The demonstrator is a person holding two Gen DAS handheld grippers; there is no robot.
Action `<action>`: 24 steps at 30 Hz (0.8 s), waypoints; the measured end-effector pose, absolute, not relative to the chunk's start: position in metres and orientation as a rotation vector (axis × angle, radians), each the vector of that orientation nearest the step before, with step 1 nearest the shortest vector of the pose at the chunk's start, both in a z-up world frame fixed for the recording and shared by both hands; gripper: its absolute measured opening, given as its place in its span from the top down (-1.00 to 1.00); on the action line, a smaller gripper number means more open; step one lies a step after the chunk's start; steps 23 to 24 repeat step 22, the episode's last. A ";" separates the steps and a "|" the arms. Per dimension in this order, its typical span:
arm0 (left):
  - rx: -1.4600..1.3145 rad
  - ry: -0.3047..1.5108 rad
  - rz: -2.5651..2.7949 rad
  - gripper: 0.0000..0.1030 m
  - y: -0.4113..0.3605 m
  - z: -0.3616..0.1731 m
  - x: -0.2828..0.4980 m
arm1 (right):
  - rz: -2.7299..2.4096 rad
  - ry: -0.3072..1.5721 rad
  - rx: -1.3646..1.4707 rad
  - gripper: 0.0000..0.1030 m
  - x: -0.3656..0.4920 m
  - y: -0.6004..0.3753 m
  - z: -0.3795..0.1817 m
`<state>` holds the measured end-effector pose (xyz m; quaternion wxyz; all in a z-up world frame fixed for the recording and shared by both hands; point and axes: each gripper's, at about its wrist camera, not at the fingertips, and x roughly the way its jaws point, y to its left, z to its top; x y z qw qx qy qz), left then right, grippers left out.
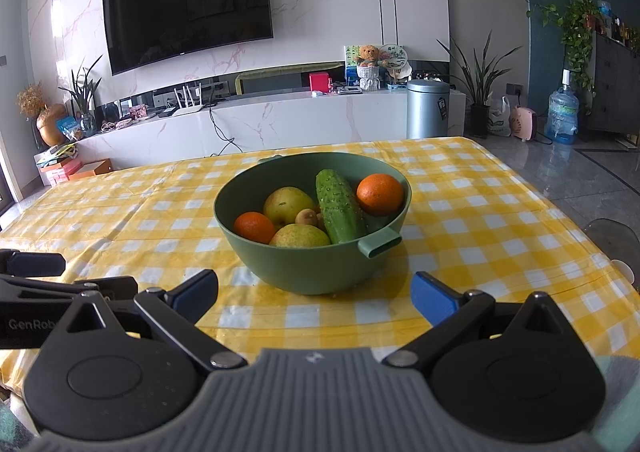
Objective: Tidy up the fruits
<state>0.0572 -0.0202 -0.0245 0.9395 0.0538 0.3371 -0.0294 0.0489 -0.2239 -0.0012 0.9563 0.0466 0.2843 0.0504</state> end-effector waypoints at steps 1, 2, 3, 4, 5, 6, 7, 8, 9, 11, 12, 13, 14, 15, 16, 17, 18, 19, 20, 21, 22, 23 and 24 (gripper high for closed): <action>0.110 0.686 -0.060 -0.95 -0.020 -0.024 0.057 | 0.102 0.577 0.094 -0.92 0.049 -0.224 -0.001; 0.111 0.684 -0.059 -0.95 -0.021 -0.023 0.056 | 0.102 0.577 0.095 -0.92 0.049 -0.224 -0.001; 0.111 0.682 -0.060 -0.95 -0.021 -0.023 0.056 | 0.102 0.577 0.095 -0.92 0.049 -0.224 -0.001; 0.111 0.680 -0.060 -0.95 -0.021 -0.022 0.056 | 0.102 0.577 0.094 -0.92 0.049 -0.224 -0.001; 0.111 0.680 -0.060 -0.95 -0.021 -0.022 0.056 | 0.102 0.577 0.094 -0.92 0.049 -0.224 -0.001; 0.111 0.679 -0.060 -0.95 -0.021 -0.022 0.056 | 0.102 0.577 0.094 -0.92 0.049 -0.224 -0.001; 0.111 0.679 -0.059 -0.95 -0.020 -0.023 0.056 | 0.102 0.577 0.093 -0.92 0.049 -0.224 -0.001; 0.111 0.678 -0.059 -0.95 -0.020 -0.023 0.056 | 0.102 0.577 0.092 -0.92 0.049 -0.224 -0.001; 0.110 0.679 -0.060 -0.95 -0.020 -0.023 0.056 | 0.102 0.577 0.091 -0.92 0.049 -0.224 -0.001; 0.107 0.679 -0.060 -0.95 -0.021 -0.022 0.056 | 0.102 0.577 0.092 -0.92 0.049 -0.224 -0.001; 0.107 0.678 -0.061 -0.95 -0.020 -0.022 0.056 | 0.102 0.577 0.092 -0.92 0.049 -0.224 -0.002; 0.108 0.678 -0.060 -0.95 -0.020 -0.022 0.056 | 0.102 0.577 0.091 -0.92 0.049 -0.224 -0.001; 0.108 0.678 -0.060 -0.95 -0.020 -0.022 0.056 | 0.102 0.577 0.090 -0.92 0.049 -0.224 -0.001; 0.108 0.679 -0.060 -0.95 -0.020 -0.023 0.056 | 0.102 0.577 0.090 -0.92 0.049 -0.224 -0.001; 0.107 0.678 -0.060 -0.95 -0.020 -0.023 0.056 | 0.102 0.577 0.090 -0.92 0.049 -0.224 -0.001; 0.107 0.678 -0.060 -0.95 -0.020 -0.022 0.056 | 0.102 0.578 0.090 -0.92 0.049 -0.224 -0.001; 0.107 0.677 -0.061 -0.95 -0.020 -0.022 0.056 | 0.102 0.578 0.090 -0.92 0.049 -0.224 -0.001; 0.105 0.674 -0.060 -0.95 -0.019 -0.022 0.055 | 0.102 0.577 0.090 -0.92 0.049 -0.224 -0.001; 0.104 0.672 -0.058 -0.95 -0.020 -0.022 0.056 | 0.102 0.577 0.090 -0.92 0.049 -0.224 -0.001; 0.102 0.671 -0.056 -0.95 -0.019 -0.021 0.055 | 0.102 0.577 0.090 -0.92 0.049 -0.224 -0.001; 0.101 0.671 -0.054 -0.95 -0.018 -0.021 0.055 | 0.102 0.578 0.090 -0.92 0.049 -0.224 -0.001; 0.101 0.671 -0.054 -0.95 -0.018 -0.021 0.055 | 0.102 0.578 0.090 -0.92 0.049 -0.224 -0.001; 0.101 0.671 -0.054 -0.95 -0.018 -0.021 0.055 | 0.102 0.578 0.090 -0.92 0.049 -0.224 -0.001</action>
